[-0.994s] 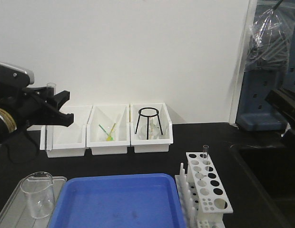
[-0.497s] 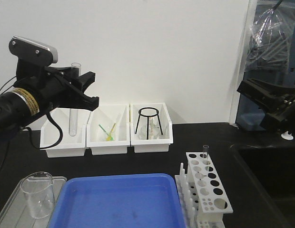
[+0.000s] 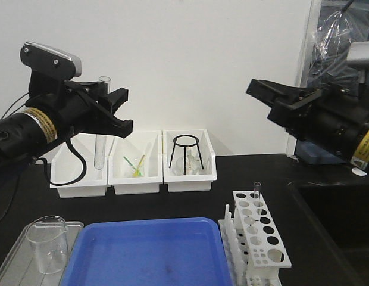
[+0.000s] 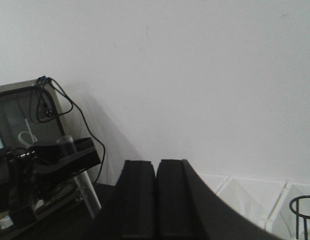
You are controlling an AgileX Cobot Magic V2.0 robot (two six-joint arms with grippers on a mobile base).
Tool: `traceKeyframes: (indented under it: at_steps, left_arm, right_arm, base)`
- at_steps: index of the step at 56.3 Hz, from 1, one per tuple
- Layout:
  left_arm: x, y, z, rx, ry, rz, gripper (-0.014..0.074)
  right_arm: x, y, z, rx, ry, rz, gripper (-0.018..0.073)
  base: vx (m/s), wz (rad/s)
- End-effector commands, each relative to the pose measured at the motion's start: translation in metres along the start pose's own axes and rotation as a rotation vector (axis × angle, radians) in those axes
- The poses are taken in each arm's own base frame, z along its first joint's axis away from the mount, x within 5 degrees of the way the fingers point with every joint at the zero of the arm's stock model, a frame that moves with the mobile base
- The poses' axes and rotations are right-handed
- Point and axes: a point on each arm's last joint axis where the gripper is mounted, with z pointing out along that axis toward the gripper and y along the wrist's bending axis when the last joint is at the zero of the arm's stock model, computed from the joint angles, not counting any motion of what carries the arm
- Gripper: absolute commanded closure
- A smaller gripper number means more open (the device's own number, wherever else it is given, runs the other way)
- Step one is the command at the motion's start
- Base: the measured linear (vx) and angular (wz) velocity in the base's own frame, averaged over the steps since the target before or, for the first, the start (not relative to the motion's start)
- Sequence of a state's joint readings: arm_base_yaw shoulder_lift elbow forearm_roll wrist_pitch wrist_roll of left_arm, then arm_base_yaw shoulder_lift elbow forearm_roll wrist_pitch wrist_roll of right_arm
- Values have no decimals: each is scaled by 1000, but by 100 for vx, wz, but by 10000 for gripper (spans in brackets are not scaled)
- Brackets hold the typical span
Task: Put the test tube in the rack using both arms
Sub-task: 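Bring the right gripper to the test tube held by the left gripper, then grasp the test tube with the right gripper and open the left gripper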
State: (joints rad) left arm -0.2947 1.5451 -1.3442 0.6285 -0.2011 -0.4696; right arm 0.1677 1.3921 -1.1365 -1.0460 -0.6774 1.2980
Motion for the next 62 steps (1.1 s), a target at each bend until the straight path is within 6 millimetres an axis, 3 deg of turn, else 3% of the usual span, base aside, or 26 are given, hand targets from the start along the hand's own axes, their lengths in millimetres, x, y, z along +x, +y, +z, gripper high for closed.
traceKeyframes:
  at_steps: [1,10,26,42,51,62]
  left_arm:
    - [-36,0,-13,18,-144,-11,603]
    - [-37,-8,-13,40,-146,-13,603]
    - [-40,-30,-12,109,-149,57,603]
    - [-40,-31,-12,117,-155,10,603]
    - [-42,-32,-13,131,-173,-16,603]
    - [-43,-43,-13,159,-171,-22,603]
  right_arm:
    - [-18,12,4,-24,-50,-37,506]
    - [-5,5,18,-15,-15,-9,429]
    - [19,-1,32,-135,8,39,213]
    - [35,4,39,-260,46,23,195]
    - [47,22,54,-350,81,-28,195]
    - [45,42,72,-404,68,-63,195]
  base:
    - [0,0]
    - [0,0]
    - [0,0]
    - [0,0]
    - [0,0]
    - [0,0]
